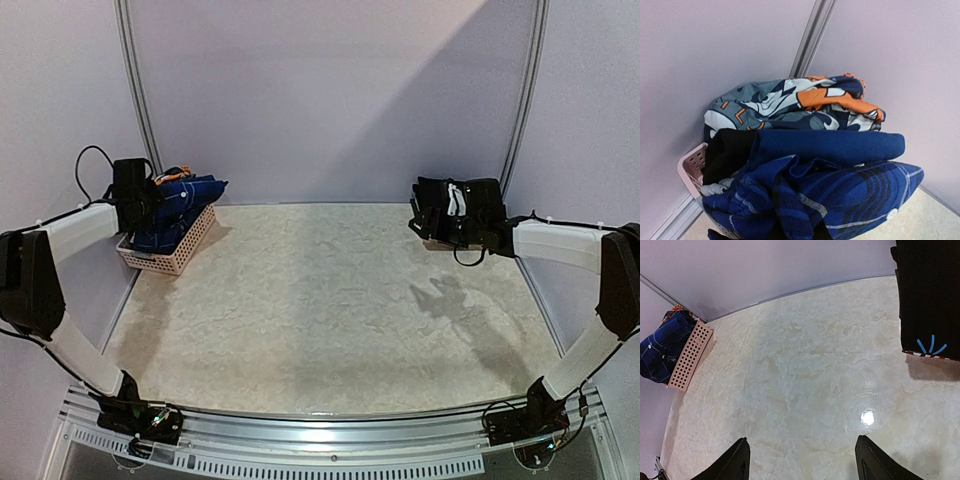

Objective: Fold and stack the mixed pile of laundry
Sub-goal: Pick up the crumpled shirt from the bin, then pass from the left arm to the right

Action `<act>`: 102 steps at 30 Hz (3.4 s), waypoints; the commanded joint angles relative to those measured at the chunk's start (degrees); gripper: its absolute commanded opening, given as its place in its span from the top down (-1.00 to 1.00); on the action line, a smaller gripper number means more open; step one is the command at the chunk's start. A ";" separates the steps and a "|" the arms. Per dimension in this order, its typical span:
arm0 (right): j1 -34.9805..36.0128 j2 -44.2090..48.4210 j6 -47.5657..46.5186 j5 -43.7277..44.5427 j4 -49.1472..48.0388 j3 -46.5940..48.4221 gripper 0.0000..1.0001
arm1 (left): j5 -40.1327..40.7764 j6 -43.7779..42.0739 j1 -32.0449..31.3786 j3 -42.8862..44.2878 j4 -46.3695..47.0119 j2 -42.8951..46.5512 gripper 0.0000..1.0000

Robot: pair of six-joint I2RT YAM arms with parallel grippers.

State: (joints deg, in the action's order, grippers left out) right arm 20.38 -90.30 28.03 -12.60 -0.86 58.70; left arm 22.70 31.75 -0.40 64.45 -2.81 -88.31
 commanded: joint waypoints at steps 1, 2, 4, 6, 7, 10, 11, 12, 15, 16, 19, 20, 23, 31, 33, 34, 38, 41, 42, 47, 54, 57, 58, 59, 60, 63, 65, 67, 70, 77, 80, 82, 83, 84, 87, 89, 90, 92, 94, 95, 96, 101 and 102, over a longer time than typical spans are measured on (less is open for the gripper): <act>0.71 -1.10 -0.47 -0.16 0.69 1.62 -0.46 | 1.37 1.77 1.71 4.99 3.22 3.40 1.00; 0.71 -1.15 -0.44 -0.22 0.69 1.68 -0.46 | 1.16 1.92 1.72 5.53 3.13 3.41 1.00; 0.88 -1.19 -0.43 -0.23 0.77 1.69 -0.46 | 0.55 2.24 1.73 6.66 3.00 3.32 1.00; 0.96 -1.11 -0.57 -0.23 0.78 1.76 -0.46 | 0.21 2.30 1.72 7.79 2.98 3.21 1.00; 1.05 -1.10 -0.53 -0.19 0.78 1.85 -0.46 | 0.09 2.31 1.73 8.31 2.98 3.17 1.00; 1.16 -1.25 -0.70 -0.06 0.78 2.02 -0.46 | -0.75 2.27 1.72 9.83 2.98 3.66 1.00; 1.15 -1.34 -0.76 -0.08 0.78 2.15 -0.46 | -1.05 2.31 1.72 10.32 1.93 3.91 1.00; 1.17 -1.61 -0.78 -0.07 1.52 2.39 -0.46 | -1.40 2.30 1.72 10.91 0.82 4.32 1.00; 1.34 -2.01 -0.84 -0.17 2.09 2.45 -0.47 | -1.71 1.86 1.72 12.27 0.12 5.60 1.00; 1.36 -2.14 -0.86 -0.15 2.14 2.62 -0.47 | -1.57 1.73 1.74 12.59 -0.24 6.01 1.00; 1.50 -2.87 -0.93 -0.41 2.59 3.29 -0.47 | -0.99 1.08 1.72 13.03 -0.66 7.45 1.00; 1.57 -3.01 -0.96 -0.47 2.62 3.41 -0.47 | -1.10 0.93 1.72 13.07 -0.70 7.98 1.00; 1.73 -3.17 -1.11 -0.42 2.62 3.60 -0.47 | -1.32 0.62 1.72 13.21 -0.72 9.24 1.00; 2.22 -3.30 -1.22 -0.41 3.12 3.91 -0.47 | -4.33 0.96 1.22 14.24 -2.61 11.86 1.00; 2.43 -3.05 -1.39 -0.26 3.22 3.98 -0.47 | -5.22 1.06 0.68 13.99 -3.25 12.76 1.00; 2.65 -2.91 -1.53 -0.24 3.23 4.03 -0.47 | -5.54 1.16 0.61 13.77 -3.54 13.18 1.00; 4.81 -2.62 -3.34 -0.37 2.77 4.55 -0.48 | -5.78 1.68 -2.30 12.30 -4.67 14.97 1.00; 7.19 -2.69 -5.51 -0.58 2.20 5.33 -0.48 | -7.08 3.51 -3.86 11.24 -5.30 16.43 1.00; 8.22 -2.69 -6.81 -0.74 1.84 5.52 -0.47 | -7.58 4.13 -4.47 11.01 -5.42 16.90 1.00; 15.14 -2.14 -13.58 -0.58 0.09 6.53 -0.47 | -7.35 5.80 -9.49 10.68 -7.13 17.91 1.00; 26.89 -1.26 -25.48 0.63 -5.63 7.15 -0.47 | -9.38 10.75 -18.18 8.68 -5.65 15.07 1.00; 29.95 -1.87 -28.83 1.06 -9.51 7.25 -0.48 | -11.34 12.83 -21.32 7.93 -4.18 13.31 1.00; 30.71 -2.09 -30.35 2.04 -10.30 7.67 -0.48 | -12.43 14.14 -22.12 7.54 -3.70 12.63 1.00; 31.15 -2.49 -31.05 2.92 -11.42 8.05 -0.48 | -13.45 15.26 -22.80 6.93 -2.64 12.13 1.00; 31.43 -3.11 -31.65 3.60 -12.63 8.31 -0.48 | -14.86 16.34 -23.38 6.40 -1.66 11.64 1.00; 31.91 -4.39 -32.65 4.07 -15.49 9.07 -0.48 | -17.81 19.18 -25.35 4.88 1.58 10.18 1.00; 32.55 -5.47 -33.83 4.11 -16.86 9.65 -0.48 | -18.72 19.97 -26.89 4.76 1.84 8.92 1.00; 32.78 -6.94 -34.79 3.77 -17.27 10.99 -0.48 | -19.41 20.57 -28.09 4.75 4.32 8.00 1.00; 32.77 -9.85 -36.18 3.72 -16.54 13.93 -0.46 | -19.95 21.36 -29.54 4.26 5.57 7.51 1.00; 32.77 -16.42 -39.87 4.42 -14.08 18.87 -0.27 | -22.24 22.15 -30.84 4.11 6.46 7.10 1.00; 32.82 -18.01 -41.33 6.02 -13.40 19.97 -0.17 | -24.09 22.17 -31.01 3.85 6.31 7.42 1.00; 32.80 -18.93 -42.09 7.01 -13.29 20.36 -0.10 | -24.49 22.22 -31.10 3.39 6.49 7.82 1.00; 32.86 -19.14 -42.29 7.40 -13.21 20.54 -0.05 | -24.66 22.26 -31.14 3.14 6.50 8.00 1.00; 32.81 -19.53 -42.67 7.76 -13.06 20.81 0.00 | -24.98 22.34 -31.15 2.88 6.62 8.17 1.00; 32.80 -20.44 -43.25 8.52 -12.91 21.19 0.22 | -25.69 22.46 -31.19 2.02 6.91 8.48 1.00; 32.79 -20.76 -43.32 8.98 -13.31 21.20 0.44 | -26.13 22.62 -31.24 1.39 7.09 8.69 1.00; 32.78 -20.78 -43.32 9.16 -13.51 21.20 0.55 | -26.32 22.65 -31.25 0.98 7.20 8.78 1.00; 32.87 -20.83 -43.47 9.77 -13.52 21.24 0.72 | -26.41 22.54 -31.24 0.13 7.20 9.34 1.00; 32.75 -19.97 -43.29 10.40 -13.62 20.52 0.91 | -26.05 21.79 -31.30 -1.06 7.43 9.98 1.00; 32.77 -19.14 -43.14 10.08 -14.14 19.55 0.99 | -25.50 21.58 -31.32 -1.93 7.53 10.34 1.00; 32.78 -17.66 -43.00 9.53 -14.90 18.09 1.00 | -24.84 21.37 -31.32 -2.71 7.66 10.69 1.00; 32.78 -9.96 -42.67 8.21 -11.88 16.43 1.00 | -23.62 18.57 -31.32 -4.53 6.69 11.62 0.91; 32.74 -9.12 -42.59 8.16 -10.75 17.01 1.00 | -23.82 17.62 -31.32 -4.58 6.57 11.62 0.77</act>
State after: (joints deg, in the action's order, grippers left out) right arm 52.86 -106.39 -15.11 -3.75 -13.10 74.91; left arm -1.85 52.47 -30.87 60.34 1.39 -78.85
